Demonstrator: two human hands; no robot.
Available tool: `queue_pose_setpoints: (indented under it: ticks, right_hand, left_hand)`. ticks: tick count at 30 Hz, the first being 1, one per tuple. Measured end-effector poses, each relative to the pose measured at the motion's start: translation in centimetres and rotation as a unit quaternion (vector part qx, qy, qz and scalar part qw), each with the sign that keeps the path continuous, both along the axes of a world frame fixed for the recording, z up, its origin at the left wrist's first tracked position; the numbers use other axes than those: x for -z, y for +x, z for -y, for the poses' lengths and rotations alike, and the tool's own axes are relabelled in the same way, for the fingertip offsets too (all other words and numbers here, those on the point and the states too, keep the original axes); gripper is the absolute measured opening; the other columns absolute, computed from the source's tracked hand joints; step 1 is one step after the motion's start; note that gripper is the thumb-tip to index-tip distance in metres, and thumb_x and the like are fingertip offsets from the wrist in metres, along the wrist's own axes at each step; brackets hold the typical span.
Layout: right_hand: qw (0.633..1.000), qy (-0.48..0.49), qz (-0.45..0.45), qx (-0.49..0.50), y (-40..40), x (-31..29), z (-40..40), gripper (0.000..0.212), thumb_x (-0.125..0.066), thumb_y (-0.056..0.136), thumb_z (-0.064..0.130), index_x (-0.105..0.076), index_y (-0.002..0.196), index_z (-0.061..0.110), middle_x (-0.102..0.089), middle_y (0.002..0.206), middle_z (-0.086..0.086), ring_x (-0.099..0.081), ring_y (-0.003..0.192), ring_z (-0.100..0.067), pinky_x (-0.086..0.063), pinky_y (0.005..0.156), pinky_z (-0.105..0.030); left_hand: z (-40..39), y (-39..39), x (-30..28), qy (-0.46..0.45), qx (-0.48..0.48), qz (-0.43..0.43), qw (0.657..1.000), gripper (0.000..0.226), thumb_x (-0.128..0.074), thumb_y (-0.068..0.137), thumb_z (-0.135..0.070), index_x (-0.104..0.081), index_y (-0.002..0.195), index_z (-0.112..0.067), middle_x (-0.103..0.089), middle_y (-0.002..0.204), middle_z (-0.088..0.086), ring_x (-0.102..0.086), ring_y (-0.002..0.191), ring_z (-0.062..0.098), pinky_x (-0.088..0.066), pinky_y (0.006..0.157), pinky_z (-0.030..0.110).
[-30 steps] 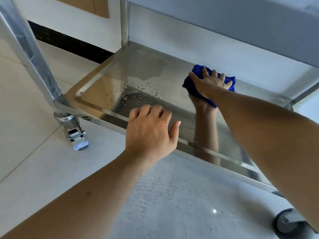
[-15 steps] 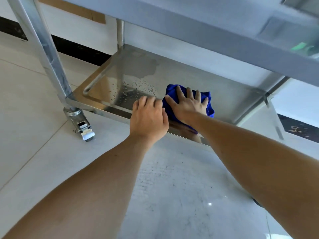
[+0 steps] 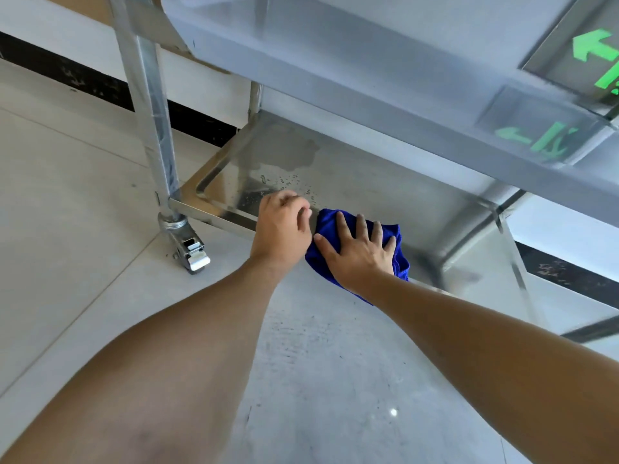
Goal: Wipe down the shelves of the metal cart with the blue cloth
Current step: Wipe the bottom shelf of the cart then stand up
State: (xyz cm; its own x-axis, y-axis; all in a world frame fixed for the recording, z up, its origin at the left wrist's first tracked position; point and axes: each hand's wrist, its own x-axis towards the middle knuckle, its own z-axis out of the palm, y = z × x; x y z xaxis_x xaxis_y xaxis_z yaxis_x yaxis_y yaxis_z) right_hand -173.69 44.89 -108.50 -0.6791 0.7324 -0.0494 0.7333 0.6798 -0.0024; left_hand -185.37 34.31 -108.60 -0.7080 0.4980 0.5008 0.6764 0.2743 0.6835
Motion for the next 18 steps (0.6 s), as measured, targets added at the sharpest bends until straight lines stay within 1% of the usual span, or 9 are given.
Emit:
queue_pose_setpoints:
  ticks: [2,3,5,7,9,13,15,18]
  right_hand:
    - [1.0,0.002,0.001,-0.006,-0.7,0.1,0.4,0.091,0.002,0.079,0.086,-0.011,0.156,0.04,-0.01,0.167,-0.007,-0.006,0.15,-0.041,-0.003,0.116,-0.067]
    - [1.0,0.002,0.0,-0.009,-1.2,0.1,0.6,0.091,0.002,0.078,0.087,-0.011,0.156,0.04,-0.011,0.167,-0.007,-0.006,0.15,-0.041,-0.003,0.116,-0.067]
    - [1.0,0.0,-0.003,-0.019,-2.5,0.2,1.3,0.094,0.001,0.077,0.089,-0.012,0.156,0.039,-0.012,0.167,-0.008,-0.007,0.149,-0.042,-0.004,0.115,-0.068]
    - [1.0,-0.004,-0.002,-0.026,-4.2,0.2,1.9,0.098,0.001,0.075,0.091,-0.013,0.156,0.038,-0.012,0.167,-0.008,-0.005,0.149,-0.042,-0.003,0.115,-0.068]
    - [1.0,-0.011,-0.002,-0.028,-6.2,0.2,2.4,0.102,0.001,0.073,0.093,-0.013,0.156,0.038,-0.011,0.167,-0.008,-0.003,0.15,-0.043,0.0,0.115,-0.069]
    - [0.999,-0.016,-0.006,-0.031,-9.9,0.3,2.7,0.108,0.0,0.067,0.097,-0.013,0.156,0.04,-0.011,0.167,-0.008,-0.001,0.15,-0.044,0.001,0.113,-0.07]
    - [0.999,-0.02,-0.01,-0.028,-11.7,0.3,2.2,0.109,-0.002,0.065,0.099,-0.011,0.157,0.041,-0.011,0.168,-0.008,0.0,0.151,-0.043,0.003,0.113,-0.07]
    - [0.999,-0.027,-0.016,-0.028,-14.5,0.2,1.2,0.109,-0.006,0.066,0.1,-0.009,0.157,0.041,-0.009,0.168,-0.008,0.002,0.151,-0.044,0.004,0.112,-0.071]
  left_hand:
    - [2.0,-1.7,0.7,-0.016,-0.064,-0.015,0.998,0.009,-0.063,0.086,-0.005,-0.071,0.089,-0.004,-0.066,0.102,0.016,-0.056,0.099,0.036,-0.05,0.082,0.041]
    - [3.0,-2.7,1.0,-0.025,-0.103,-0.012,0.994,0.01,-0.063,0.085,-0.007,-0.071,0.09,-0.005,-0.066,0.104,0.016,-0.055,0.102,0.036,-0.05,0.084,0.043]
    - [4.6,-4.6,1.6,-0.046,-0.163,0.01,0.985,0.017,-0.064,0.086,-0.014,-0.071,0.097,-0.004,-0.065,0.113,0.018,-0.052,0.112,0.036,-0.048,0.091,0.046]
    - [5.4,-5.4,1.9,-0.054,-0.198,0.036,0.978,0.028,-0.067,0.087,-0.023,-0.068,0.109,-0.006,-0.061,0.127,0.017,-0.048,0.122,0.037,-0.045,0.1,0.05]
    - [5.4,-5.5,1.8,-0.042,-0.212,0.056,0.975,0.034,-0.068,0.086,-0.025,-0.065,0.116,-0.009,-0.058,0.133,0.015,-0.045,0.128,0.037,-0.042,0.105,0.05]
    - [4.7,-5.6,1.6,-0.011,-0.214,0.044,0.976,0.031,-0.069,0.083,-0.02,-0.067,0.113,-0.011,-0.063,0.127,0.012,-0.051,0.123,0.032,-0.04,0.102,0.044]
    - [4.5,-6.2,1.7,-0.005,-0.206,0.025,0.978,0.028,-0.066,0.085,-0.017,-0.068,0.112,-0.01,-0.065,0.124,0.011,-0.052,0.124,0.03,-0.042,0.103,0.044]
    - [4.5,-7.0,2.1,0.002,-0.203,0.011,0.979,0.027,-0.056,0.09,-0.013,-0.068,0.114,-0.01,-0.067,0.125,0.008,-0.051,0.129,0.029,-0.04,0.106,0.047]
